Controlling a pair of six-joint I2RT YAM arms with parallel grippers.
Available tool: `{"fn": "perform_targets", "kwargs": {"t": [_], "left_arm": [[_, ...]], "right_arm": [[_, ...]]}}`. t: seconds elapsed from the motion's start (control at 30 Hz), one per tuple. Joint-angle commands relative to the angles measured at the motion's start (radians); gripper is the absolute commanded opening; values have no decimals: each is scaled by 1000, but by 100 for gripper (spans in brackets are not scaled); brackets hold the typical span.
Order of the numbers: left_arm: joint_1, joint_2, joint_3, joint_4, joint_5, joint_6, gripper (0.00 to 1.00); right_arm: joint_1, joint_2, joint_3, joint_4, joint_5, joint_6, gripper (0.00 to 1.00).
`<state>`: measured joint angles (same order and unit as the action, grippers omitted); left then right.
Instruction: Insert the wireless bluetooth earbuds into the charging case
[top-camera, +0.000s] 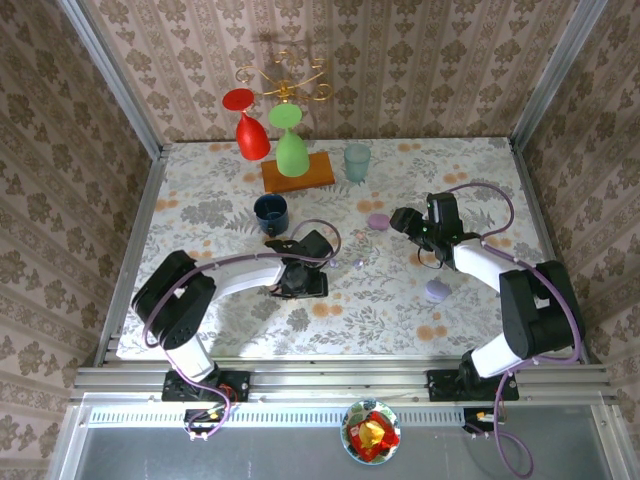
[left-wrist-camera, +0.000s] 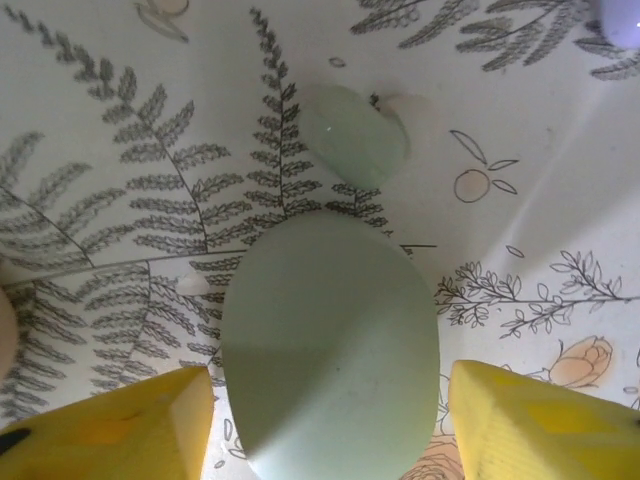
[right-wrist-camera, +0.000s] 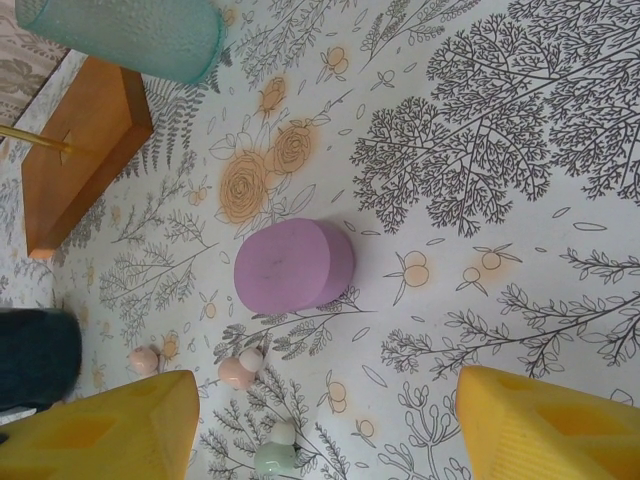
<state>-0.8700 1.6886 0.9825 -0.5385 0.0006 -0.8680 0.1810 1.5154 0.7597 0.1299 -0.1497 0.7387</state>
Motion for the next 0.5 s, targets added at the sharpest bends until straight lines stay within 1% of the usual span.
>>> {"fn": "perform_targets", "kwargs": {"t": [0.0,0.03,0.2,0.3,0.47], "left_arm": [[1,7,28,-15,16,-5,53],[1,9,28,-14,17,-3,48],[-1,10,31,-18,9,25,33],[-9,11,33,-26,-18,64,33],[-29,-12,52,-52,-40,168,35]], "right_arm": [[5,-39,-14,-12,-1,-5,70],[5,-39,-16,-12,-1,-5,70],[7,-45,-14,-9,-10,-1,70],[9,-60,-11,-16,-24,-3,70],[14,-100,-8,-54,-62,-38,70]]}}
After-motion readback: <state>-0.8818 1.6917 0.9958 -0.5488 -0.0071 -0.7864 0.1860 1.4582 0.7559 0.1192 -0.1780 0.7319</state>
